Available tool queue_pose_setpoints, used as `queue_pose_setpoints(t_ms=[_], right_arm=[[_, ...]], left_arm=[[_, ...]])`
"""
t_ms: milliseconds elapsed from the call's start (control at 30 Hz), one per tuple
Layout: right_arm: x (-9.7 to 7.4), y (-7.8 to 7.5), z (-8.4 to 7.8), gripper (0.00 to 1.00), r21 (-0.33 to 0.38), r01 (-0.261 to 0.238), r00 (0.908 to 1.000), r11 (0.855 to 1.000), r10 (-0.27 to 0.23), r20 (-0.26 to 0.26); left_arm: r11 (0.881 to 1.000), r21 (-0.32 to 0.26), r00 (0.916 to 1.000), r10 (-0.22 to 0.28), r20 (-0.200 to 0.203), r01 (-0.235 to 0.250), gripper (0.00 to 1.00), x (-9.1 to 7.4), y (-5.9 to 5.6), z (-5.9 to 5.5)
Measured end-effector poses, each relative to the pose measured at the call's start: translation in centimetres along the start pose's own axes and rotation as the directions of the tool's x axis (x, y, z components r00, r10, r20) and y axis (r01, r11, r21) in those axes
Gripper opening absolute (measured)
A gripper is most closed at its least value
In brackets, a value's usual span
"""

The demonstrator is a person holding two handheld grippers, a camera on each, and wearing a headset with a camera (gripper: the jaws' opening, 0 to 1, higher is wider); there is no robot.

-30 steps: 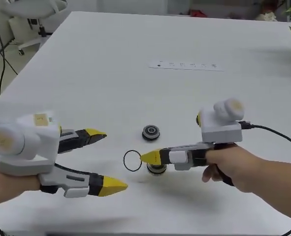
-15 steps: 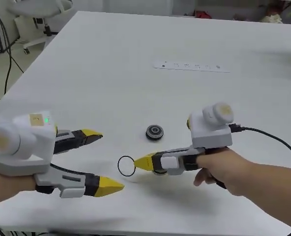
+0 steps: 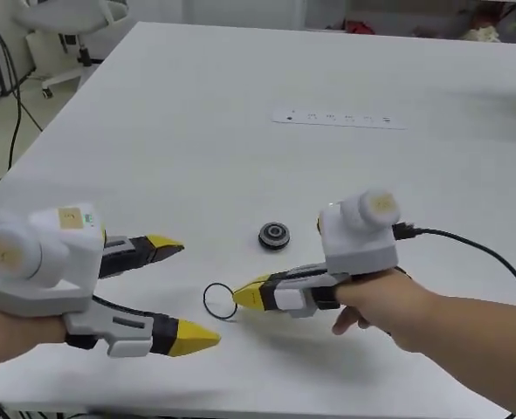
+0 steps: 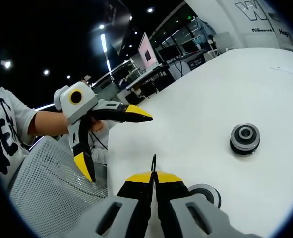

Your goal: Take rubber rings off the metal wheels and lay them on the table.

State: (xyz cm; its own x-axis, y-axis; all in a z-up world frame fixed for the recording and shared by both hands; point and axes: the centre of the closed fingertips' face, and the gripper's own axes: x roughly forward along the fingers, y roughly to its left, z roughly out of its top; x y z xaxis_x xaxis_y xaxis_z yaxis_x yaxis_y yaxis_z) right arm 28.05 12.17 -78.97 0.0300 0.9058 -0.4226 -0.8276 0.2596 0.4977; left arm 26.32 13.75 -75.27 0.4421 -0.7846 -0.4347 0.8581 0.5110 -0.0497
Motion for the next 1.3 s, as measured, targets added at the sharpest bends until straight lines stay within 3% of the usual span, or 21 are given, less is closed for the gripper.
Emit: queue_pose_setpoints(t_ms=[133, 633, 867, 1300], right_arm=[[0.0, -0.1, 0.2, 0.01, -0.062, 0.019, 0.9998, 0.998, -0.019, 0.001], [-0.4, 0.0, 0.3, 0.28, -0.185, 0.047, 0.9989, 0.982, -0.046, 0.011], [-1.3, 0.2, 0.8, 0.32, -0.213, 0.046, 0.9989, 0.976, -0.043, 0.02], [-3.6, -0.1, 1.2, 0.39, -0.303, 0.066, 0.9977, 0.951, -0.06, 0.031]], left_arm=[[1.0, 0.002, 1.0, -0.003, -0.002, 0.003, 0.82, 0.0, -0.1, 0.0], [1.0, 0.01, 0.9998, -0.016, -0.011, 0.016, 0.82, 0.2, -0.3, 0.3], [0.999, 0.019, 0.9993, -0.034, -0.016, 0.035, 0.82, 0.5, -0.6, 0.5], [0.998, 0.042, 0.9989, -0.046, -0.011, 0.046, 0.81, 1.2, -0.5, 1.6]])
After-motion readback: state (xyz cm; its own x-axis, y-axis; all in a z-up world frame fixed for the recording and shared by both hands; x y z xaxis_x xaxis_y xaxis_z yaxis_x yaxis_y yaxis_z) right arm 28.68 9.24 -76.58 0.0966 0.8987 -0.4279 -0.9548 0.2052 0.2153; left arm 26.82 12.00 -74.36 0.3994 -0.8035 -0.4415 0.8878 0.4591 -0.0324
